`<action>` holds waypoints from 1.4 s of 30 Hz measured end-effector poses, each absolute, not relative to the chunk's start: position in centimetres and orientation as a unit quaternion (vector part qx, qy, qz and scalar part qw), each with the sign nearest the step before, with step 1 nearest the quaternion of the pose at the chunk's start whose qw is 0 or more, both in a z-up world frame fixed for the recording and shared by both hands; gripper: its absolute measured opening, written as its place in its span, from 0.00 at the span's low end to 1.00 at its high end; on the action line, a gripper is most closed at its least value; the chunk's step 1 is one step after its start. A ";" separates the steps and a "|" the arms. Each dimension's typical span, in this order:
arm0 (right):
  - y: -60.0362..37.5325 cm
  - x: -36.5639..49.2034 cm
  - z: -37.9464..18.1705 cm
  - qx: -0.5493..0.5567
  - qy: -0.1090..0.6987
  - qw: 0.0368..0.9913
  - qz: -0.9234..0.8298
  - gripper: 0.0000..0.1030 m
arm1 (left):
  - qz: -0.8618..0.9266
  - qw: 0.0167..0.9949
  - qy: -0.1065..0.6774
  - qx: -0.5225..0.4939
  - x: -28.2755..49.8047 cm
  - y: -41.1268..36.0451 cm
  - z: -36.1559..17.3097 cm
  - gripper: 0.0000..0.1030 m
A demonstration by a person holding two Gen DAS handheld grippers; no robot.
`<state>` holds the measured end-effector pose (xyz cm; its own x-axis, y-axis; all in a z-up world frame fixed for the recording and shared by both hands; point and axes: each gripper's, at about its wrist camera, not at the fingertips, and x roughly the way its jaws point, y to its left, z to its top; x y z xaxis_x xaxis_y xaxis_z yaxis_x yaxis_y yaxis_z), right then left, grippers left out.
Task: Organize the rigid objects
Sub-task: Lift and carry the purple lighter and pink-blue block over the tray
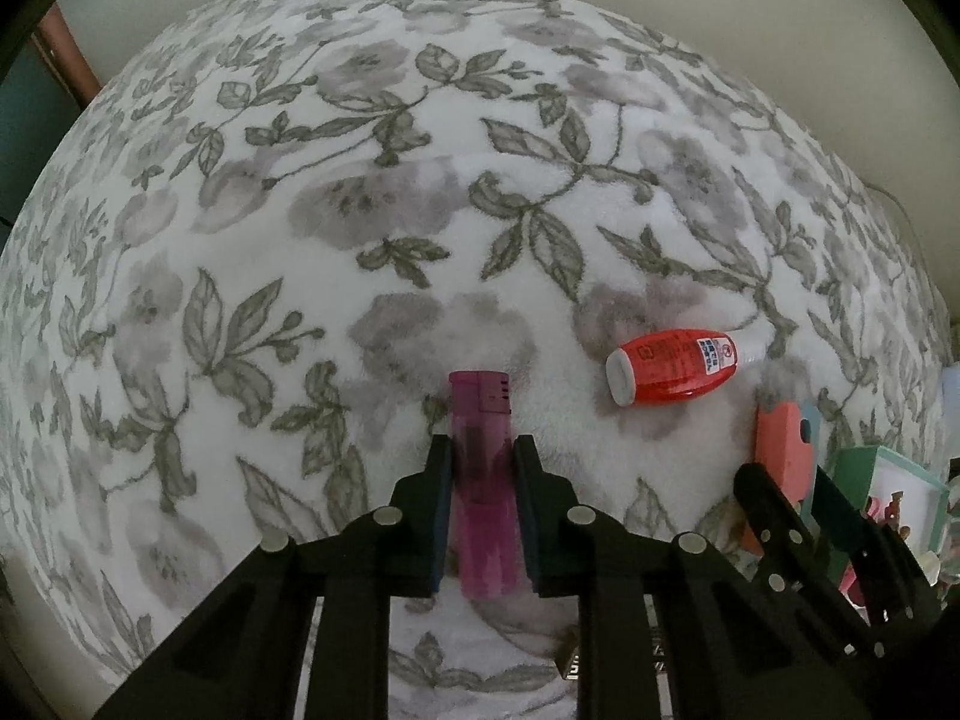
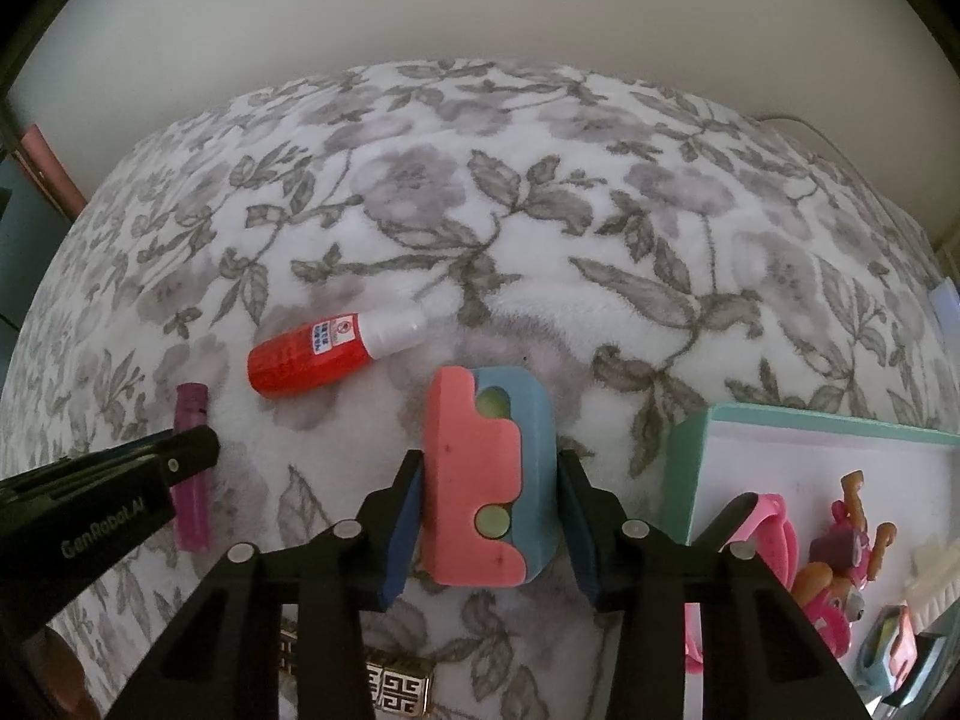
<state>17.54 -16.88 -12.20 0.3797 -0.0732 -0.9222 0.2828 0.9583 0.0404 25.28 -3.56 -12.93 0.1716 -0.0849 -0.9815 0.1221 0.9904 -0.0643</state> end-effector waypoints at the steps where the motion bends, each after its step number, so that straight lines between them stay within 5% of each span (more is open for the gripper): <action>1: -16.9 17.5 -12.2 0.097 0.546 0.825 -0.108 0.44 | -0.068 0.765 0.641 0.012 25.2 -3.2 -12.8 0.20; 42: -21.6 5.7 -1.8 0.146 0.462 0.864 -0.136 0.43 | -0.091 0.839 0.536 -0.008 19.2 -2.8 0.3 0.19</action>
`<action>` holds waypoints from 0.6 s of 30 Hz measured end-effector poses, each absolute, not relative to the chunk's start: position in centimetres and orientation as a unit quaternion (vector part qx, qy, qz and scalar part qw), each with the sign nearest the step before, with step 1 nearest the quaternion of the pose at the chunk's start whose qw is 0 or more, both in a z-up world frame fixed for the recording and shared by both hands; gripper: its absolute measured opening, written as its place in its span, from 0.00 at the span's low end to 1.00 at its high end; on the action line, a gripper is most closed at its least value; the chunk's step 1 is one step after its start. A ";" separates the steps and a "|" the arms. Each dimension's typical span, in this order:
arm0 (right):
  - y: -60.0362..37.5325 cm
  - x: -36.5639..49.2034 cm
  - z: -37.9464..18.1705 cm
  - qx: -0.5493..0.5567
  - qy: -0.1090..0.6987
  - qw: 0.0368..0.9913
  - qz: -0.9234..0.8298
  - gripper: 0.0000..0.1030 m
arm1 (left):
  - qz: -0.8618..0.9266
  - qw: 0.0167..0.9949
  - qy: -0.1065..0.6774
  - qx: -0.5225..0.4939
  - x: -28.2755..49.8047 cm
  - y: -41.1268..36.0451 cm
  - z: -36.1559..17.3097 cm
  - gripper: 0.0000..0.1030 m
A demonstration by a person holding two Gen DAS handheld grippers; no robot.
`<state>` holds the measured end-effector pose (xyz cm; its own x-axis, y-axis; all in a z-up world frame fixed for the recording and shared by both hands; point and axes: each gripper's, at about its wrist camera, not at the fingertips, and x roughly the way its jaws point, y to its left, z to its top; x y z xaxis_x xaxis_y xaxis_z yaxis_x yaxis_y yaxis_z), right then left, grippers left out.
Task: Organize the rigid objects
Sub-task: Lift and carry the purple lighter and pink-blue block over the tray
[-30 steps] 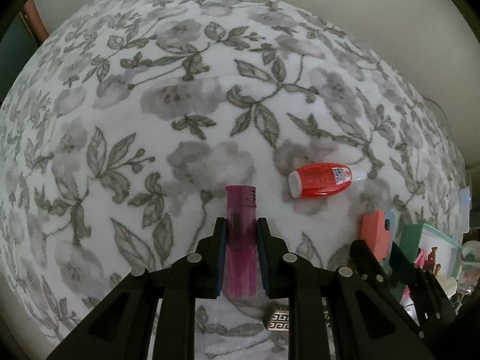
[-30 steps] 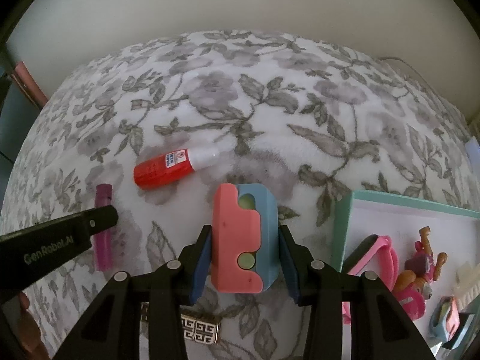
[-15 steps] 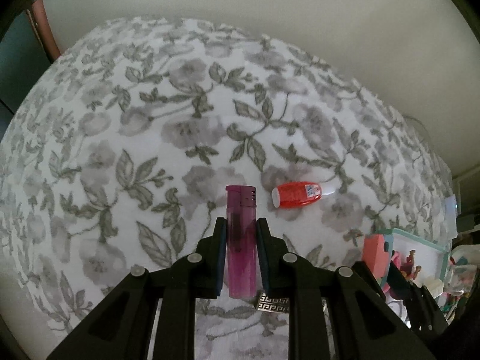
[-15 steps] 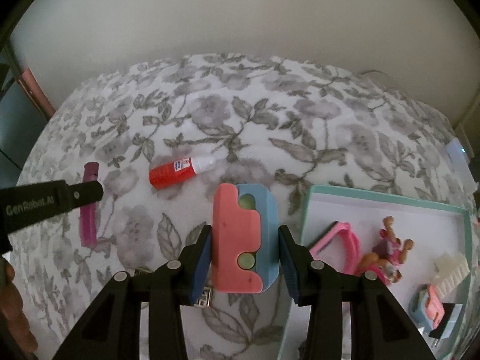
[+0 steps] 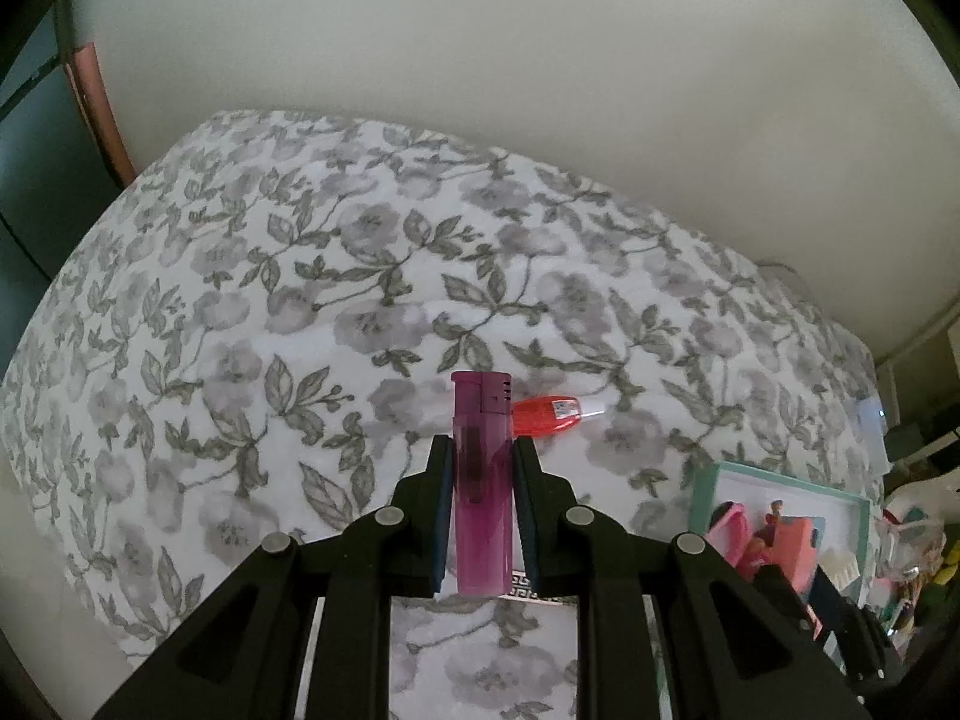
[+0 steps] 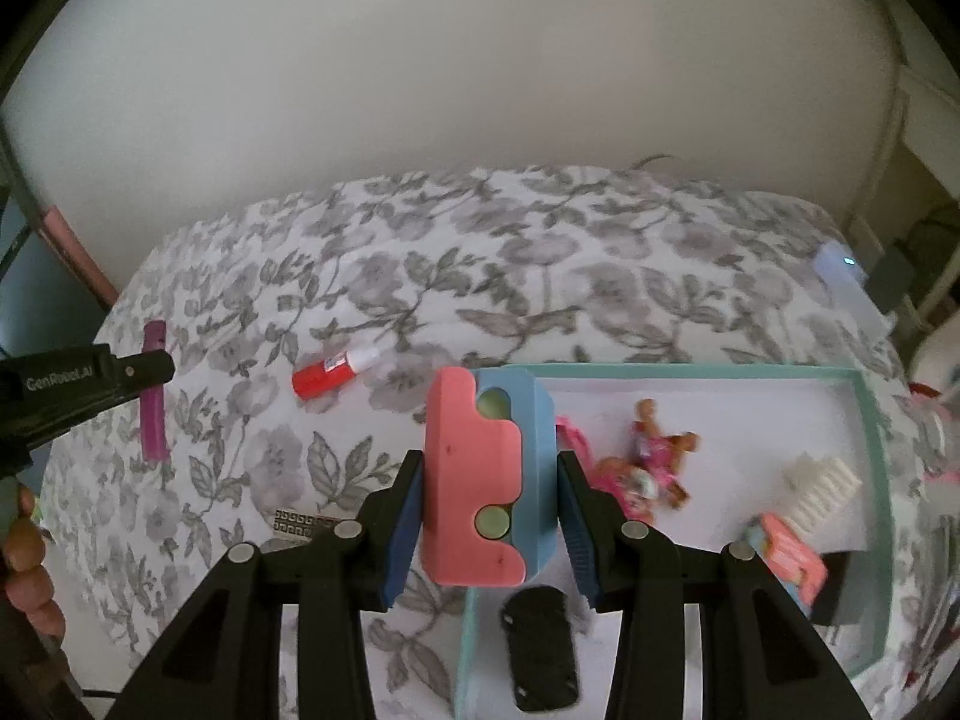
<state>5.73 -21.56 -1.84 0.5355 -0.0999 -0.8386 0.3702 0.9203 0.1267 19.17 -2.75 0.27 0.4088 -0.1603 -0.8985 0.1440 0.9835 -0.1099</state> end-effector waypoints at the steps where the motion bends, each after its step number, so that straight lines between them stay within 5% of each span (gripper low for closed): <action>1: -21.9 5.1 -1.5 0.148 0.460 0.864 -0.140 0.43 | -0.090 0.842 0.531 -0.002 18.8 -3.0 0.7 0.19; 18: -28.1 -2.1 -1.0 0.192 0.460 0.840 -0.211 0.43 | -0.143 0.846 0.511 0.050 12.8 -8.9 2.3 0.19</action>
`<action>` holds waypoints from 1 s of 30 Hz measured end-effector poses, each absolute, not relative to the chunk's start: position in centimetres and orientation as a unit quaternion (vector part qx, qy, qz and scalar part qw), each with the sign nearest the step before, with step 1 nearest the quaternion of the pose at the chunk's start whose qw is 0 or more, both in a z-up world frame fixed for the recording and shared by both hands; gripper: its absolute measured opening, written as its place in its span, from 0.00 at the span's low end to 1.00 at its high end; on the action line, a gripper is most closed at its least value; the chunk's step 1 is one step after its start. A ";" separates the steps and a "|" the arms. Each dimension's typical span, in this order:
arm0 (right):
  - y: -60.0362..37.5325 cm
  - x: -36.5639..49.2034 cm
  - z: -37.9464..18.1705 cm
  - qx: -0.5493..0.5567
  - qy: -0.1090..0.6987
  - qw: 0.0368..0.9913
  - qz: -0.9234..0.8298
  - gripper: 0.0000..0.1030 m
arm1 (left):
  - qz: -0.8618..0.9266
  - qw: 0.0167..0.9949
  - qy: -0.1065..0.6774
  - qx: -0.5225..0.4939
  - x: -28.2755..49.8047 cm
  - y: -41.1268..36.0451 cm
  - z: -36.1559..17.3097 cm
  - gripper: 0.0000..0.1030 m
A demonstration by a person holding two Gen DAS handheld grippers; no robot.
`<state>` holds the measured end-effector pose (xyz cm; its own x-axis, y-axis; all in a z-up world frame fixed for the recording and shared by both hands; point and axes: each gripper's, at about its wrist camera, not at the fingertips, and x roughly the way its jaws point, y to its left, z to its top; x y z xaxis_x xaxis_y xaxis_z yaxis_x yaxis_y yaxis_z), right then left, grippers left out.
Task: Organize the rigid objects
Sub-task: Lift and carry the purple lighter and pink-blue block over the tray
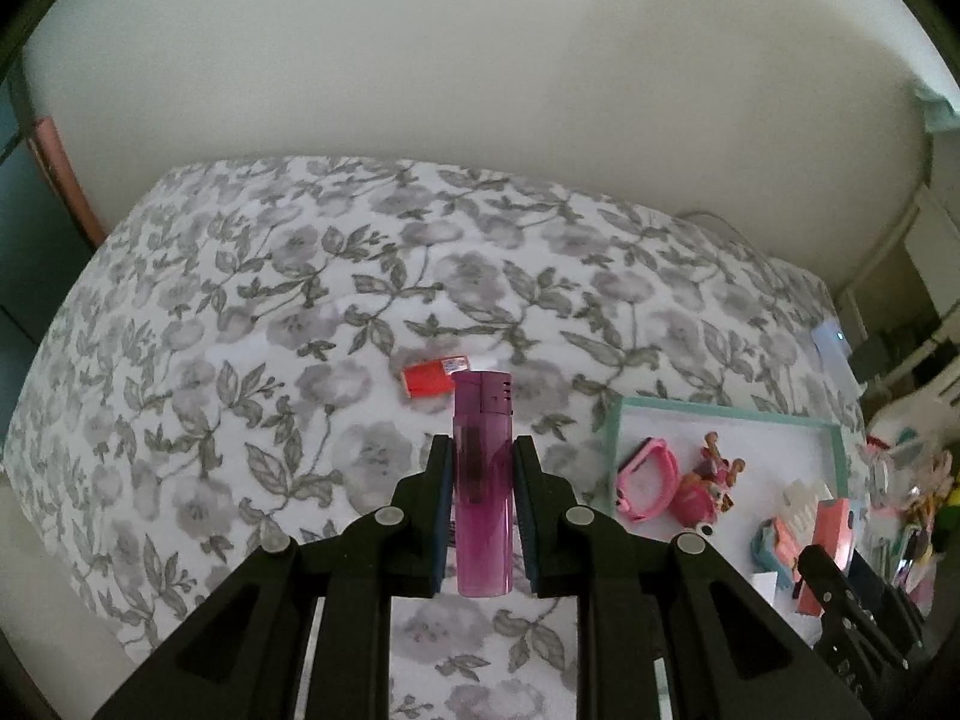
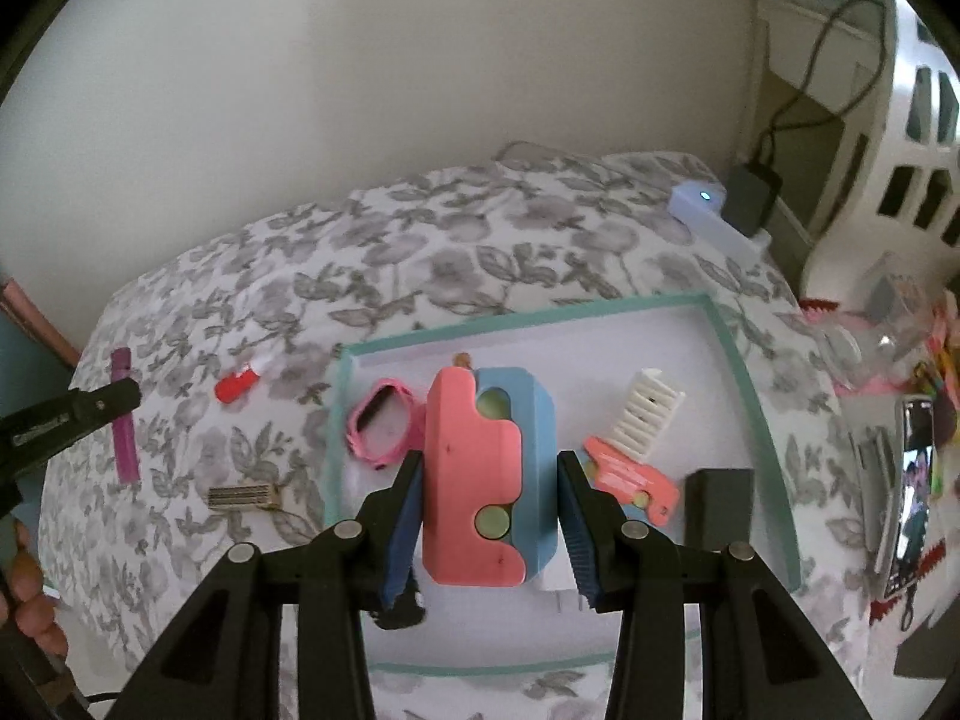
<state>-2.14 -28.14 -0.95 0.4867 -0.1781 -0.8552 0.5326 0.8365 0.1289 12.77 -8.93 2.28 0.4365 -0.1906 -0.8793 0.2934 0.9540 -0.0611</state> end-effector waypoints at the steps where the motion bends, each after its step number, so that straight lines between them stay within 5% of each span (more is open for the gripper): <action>1: -28.4 -2.2 -1.0 0.195 0.462 0.839 -0.212 0.43 | -0.152 0.844 0.511 0.049 12.4 -9.4 2.4 0.19; 30: -34.5 -4.8 -3.4 0.252 0.490 0.800 -0.238 0.44 | -0.290 0.760 0.565 0.136 3.9 -20.7 -1.5 0.20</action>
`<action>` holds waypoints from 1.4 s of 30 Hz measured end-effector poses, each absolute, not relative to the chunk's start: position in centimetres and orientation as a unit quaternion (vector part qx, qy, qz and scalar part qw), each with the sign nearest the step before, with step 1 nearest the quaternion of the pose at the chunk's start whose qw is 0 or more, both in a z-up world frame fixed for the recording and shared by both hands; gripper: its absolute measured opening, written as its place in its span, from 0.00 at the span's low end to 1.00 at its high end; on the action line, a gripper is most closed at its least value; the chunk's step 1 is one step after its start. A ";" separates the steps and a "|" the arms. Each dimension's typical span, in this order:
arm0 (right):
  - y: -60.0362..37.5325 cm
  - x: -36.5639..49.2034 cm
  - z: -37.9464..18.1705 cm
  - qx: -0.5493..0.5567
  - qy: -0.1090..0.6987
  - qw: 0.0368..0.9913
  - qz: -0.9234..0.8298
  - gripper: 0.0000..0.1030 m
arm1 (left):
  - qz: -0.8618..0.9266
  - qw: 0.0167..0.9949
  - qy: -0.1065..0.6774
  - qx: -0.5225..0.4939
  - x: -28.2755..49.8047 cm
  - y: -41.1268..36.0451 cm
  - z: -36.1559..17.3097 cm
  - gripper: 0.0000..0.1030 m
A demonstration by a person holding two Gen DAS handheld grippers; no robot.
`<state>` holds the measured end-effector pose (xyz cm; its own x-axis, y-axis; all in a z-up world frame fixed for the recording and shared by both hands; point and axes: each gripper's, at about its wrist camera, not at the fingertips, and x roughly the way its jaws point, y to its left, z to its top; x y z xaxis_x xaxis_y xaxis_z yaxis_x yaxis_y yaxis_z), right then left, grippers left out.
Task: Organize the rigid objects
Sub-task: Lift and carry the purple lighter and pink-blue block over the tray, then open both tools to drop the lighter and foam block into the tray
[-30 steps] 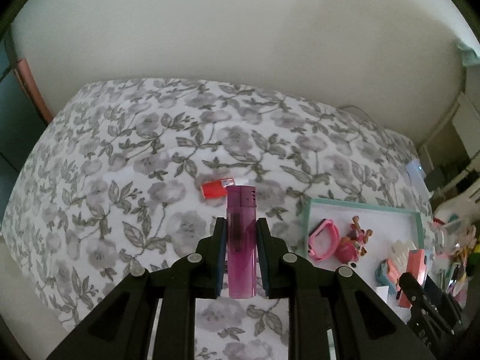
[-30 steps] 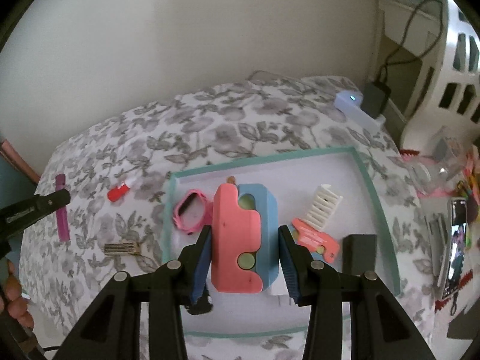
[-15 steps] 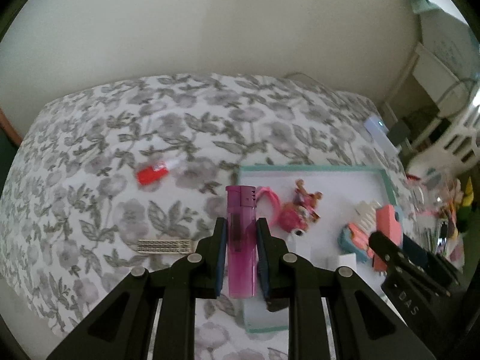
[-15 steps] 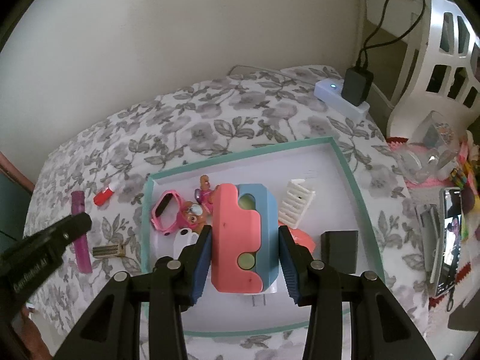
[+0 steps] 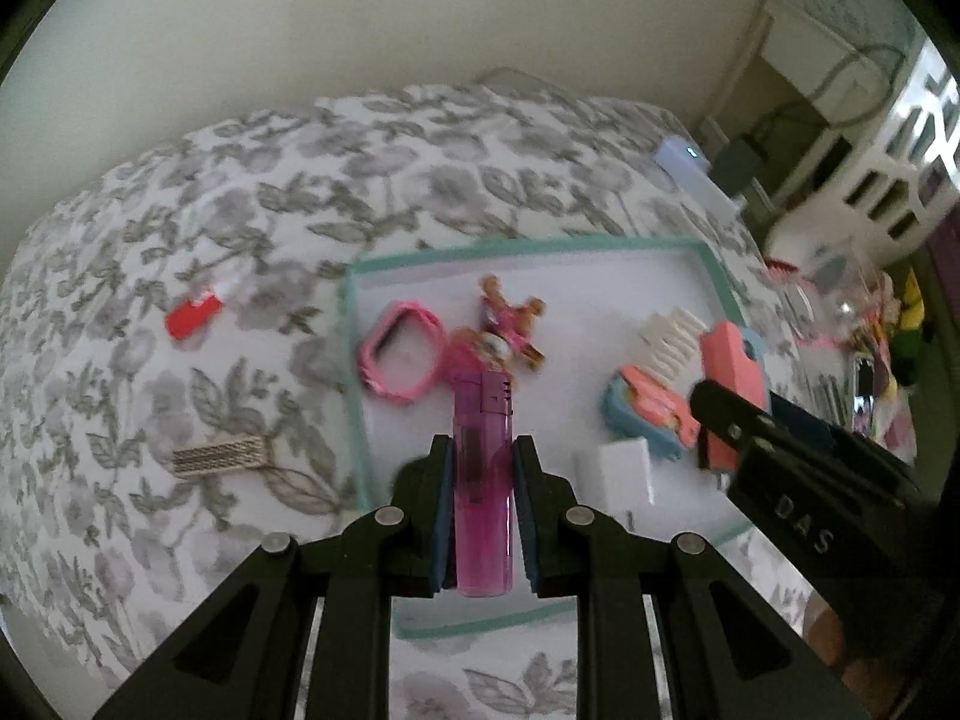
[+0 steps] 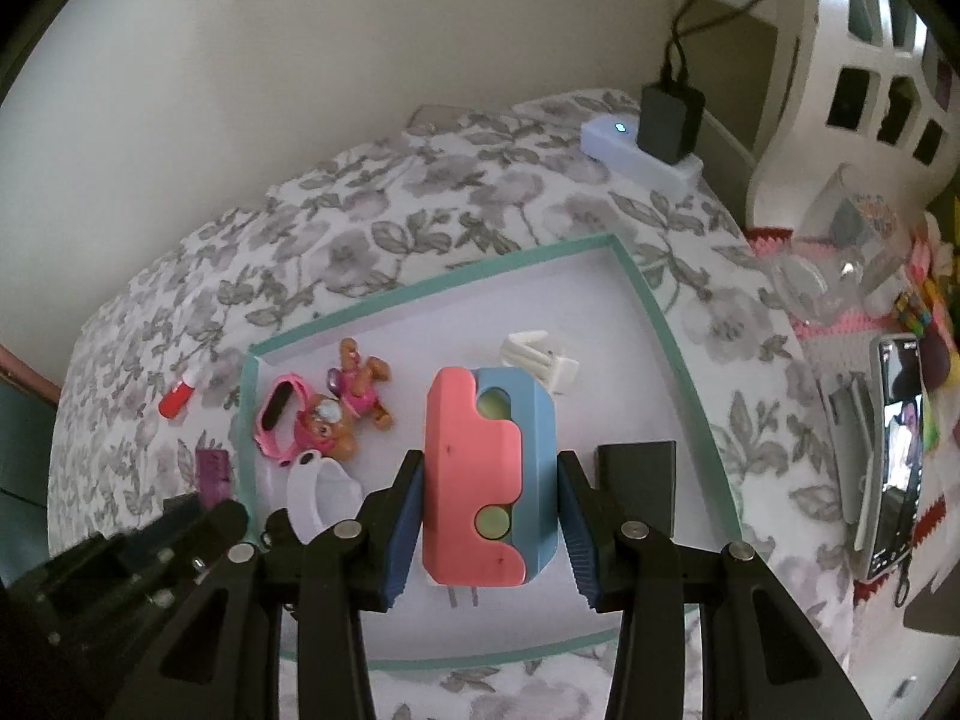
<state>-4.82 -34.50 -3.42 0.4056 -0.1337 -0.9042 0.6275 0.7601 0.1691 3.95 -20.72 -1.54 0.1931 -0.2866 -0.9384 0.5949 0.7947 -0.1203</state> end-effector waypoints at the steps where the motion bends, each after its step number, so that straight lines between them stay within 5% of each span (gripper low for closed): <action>1: -34.6 -4.9 -3.6 0.254 0.493 0.798 -0.238 0.44 | -0.293 0.757 0.567 0.139 3.6 -21.0 -1.7 0.20; 42: -35.3 -4.4 -8.9 0.244 0.570 0.750 -0.231 0.45 | -0.258 0.717 0.621 0.182 1.5 -24.1 -8.0 0.20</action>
